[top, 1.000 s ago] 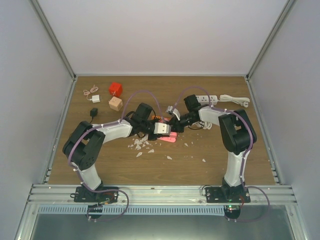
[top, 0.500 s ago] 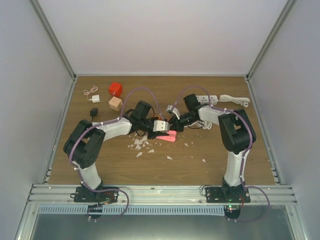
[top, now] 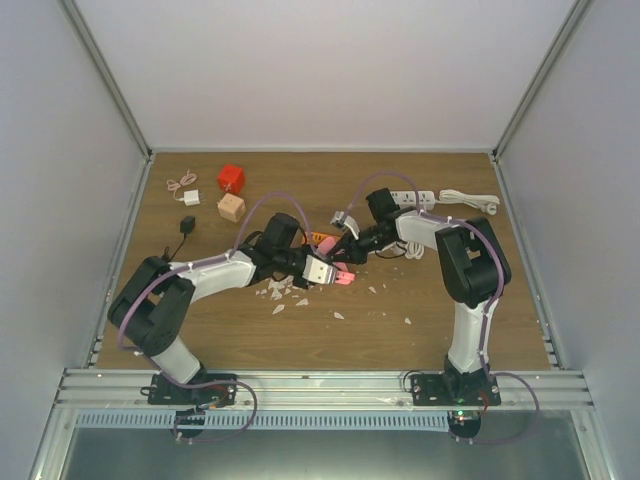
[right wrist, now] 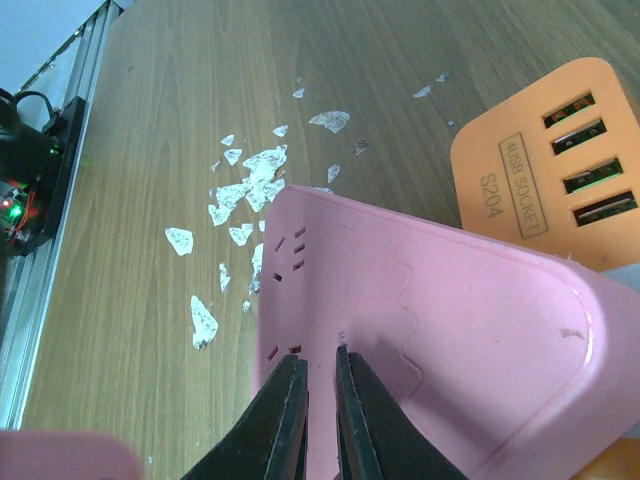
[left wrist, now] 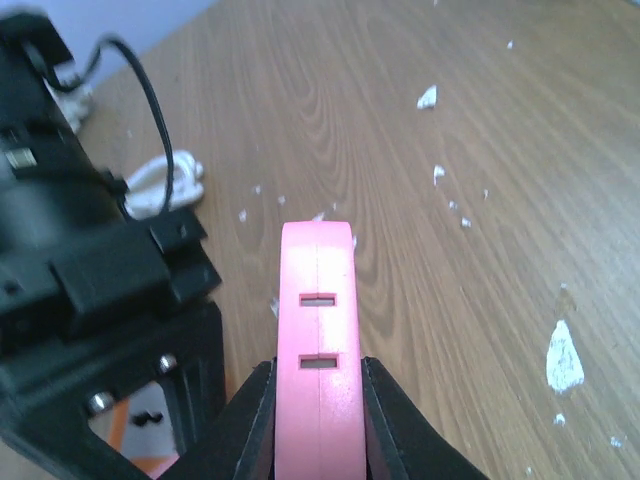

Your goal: Pull the plug off the socket

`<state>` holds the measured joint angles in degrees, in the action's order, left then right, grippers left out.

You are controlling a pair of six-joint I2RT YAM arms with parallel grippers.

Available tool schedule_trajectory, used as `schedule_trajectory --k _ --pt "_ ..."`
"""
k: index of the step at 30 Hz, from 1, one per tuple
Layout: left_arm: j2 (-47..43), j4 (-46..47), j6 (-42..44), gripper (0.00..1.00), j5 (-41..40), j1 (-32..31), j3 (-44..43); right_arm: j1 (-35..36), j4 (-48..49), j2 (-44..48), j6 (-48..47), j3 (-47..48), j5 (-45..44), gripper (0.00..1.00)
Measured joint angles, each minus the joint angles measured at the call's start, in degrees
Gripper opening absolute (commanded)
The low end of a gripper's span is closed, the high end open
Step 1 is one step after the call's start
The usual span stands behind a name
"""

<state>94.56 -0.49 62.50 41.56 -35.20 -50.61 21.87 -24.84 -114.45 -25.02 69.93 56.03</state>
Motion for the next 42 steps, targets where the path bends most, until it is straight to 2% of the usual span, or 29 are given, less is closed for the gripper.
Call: schedule_trajectory --k 6,12,22,32,37,42 --pt "-3.39 3.26 0.5 0.18 1.95 -1.09 1.27 0.0 -0.15 -0.07 0.02 0.15 -0.02 0.12" --pt "-3.67 0.55 -0.44 0.18 4.98 -0.61 0.76 0.0 -0.81 -0.09 -0.02 0.5 0.04 0.15" --pt "-7.93 -10.14 -5.03 0.18 9.92 4.52 -0.87 -0.07 -1.33 0.68 0.02 1.79 -1.46 0.29" --pt "-11.21 -15.28 -14.08 0.18 15.47 12.92 -2.54 -0.79 -1.73 7.78 -0.35 1.75 -3.87 0.46" --pt "-16.92 -14.73 -13.94 0.18 14.43 14.32 -1.86 -1.11 -2.38 11.96 -1.11 1.73 -3.45 0.48" --pt "-24.44 -13.6 -9.57 0.18 13.18 14.21 0.52 -1.88 -3.78 14.84 -2.54 -0.13 -1.99 0.52"
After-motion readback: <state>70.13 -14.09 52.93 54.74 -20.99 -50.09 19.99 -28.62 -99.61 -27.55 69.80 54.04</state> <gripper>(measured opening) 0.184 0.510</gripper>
